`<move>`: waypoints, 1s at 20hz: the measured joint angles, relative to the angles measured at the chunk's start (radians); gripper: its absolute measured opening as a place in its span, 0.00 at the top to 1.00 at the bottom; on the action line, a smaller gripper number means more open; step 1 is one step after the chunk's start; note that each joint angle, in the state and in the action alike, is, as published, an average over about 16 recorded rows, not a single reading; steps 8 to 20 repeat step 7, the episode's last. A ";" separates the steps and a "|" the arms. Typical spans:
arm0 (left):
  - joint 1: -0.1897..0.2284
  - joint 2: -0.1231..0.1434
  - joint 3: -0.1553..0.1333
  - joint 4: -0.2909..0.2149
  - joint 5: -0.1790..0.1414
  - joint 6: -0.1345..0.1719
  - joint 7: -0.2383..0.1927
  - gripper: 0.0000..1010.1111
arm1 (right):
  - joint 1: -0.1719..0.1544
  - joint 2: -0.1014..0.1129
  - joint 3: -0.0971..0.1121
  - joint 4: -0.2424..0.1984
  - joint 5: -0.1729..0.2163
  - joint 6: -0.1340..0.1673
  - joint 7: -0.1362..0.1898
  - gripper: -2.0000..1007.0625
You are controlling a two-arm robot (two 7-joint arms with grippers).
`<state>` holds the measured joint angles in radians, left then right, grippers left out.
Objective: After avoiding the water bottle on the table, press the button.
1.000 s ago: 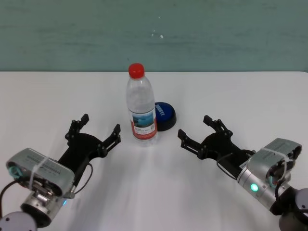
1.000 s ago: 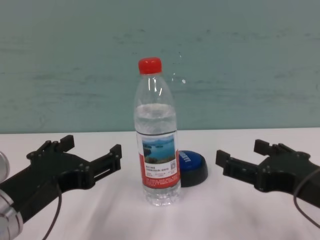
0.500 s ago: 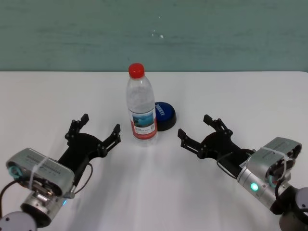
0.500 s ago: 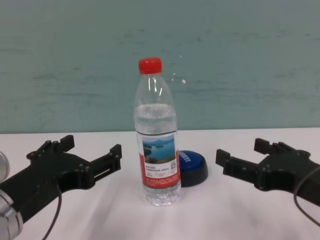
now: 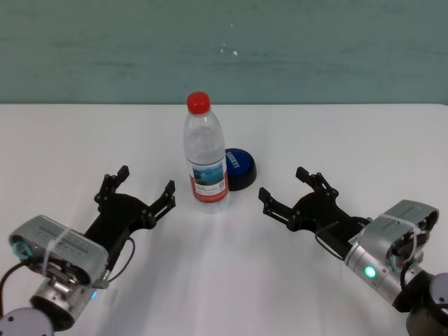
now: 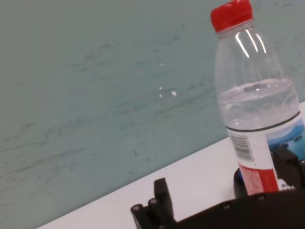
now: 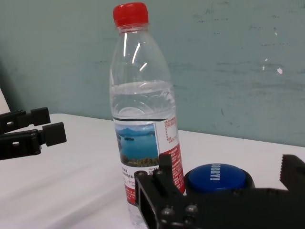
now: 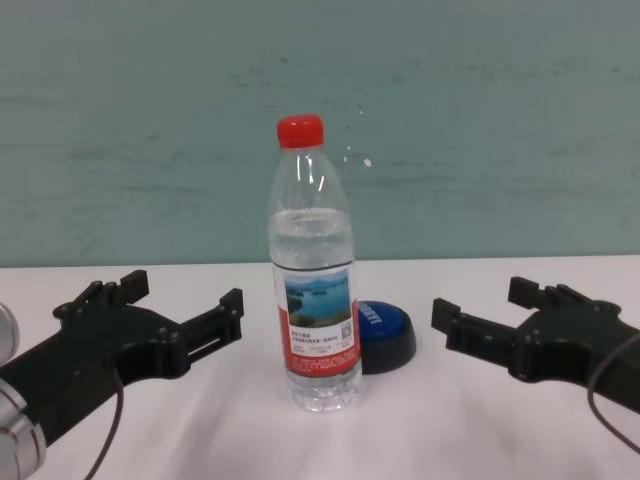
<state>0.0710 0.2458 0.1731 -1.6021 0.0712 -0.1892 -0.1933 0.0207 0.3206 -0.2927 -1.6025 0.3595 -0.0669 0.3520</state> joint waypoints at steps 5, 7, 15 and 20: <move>0.000 0.000 0.000 0.000 0.000 0.000 0.000 0.01 | 0.000 0.000 0.000 0.000 0.000 -0.001 0.000 0.00; 0.000 0.000 0.000 0.000 0.000 0.000 0.000 0.01 | 0.000 0.000 0.000 0.001 0.000 -0.001 0.000 0.00; 0.000 0.000 0.000 0.000 0.000 0.000 0.000 0.01 | 0.000 0.000 0.000 0.001 0.000 -0.001 0.000 0.00; 0.000 0.000 0.000 0.000 0.000 0.000 0.000 0.01 | 0.000 0.000 0.000 0.001 0.000 -0.001 0.000 0.00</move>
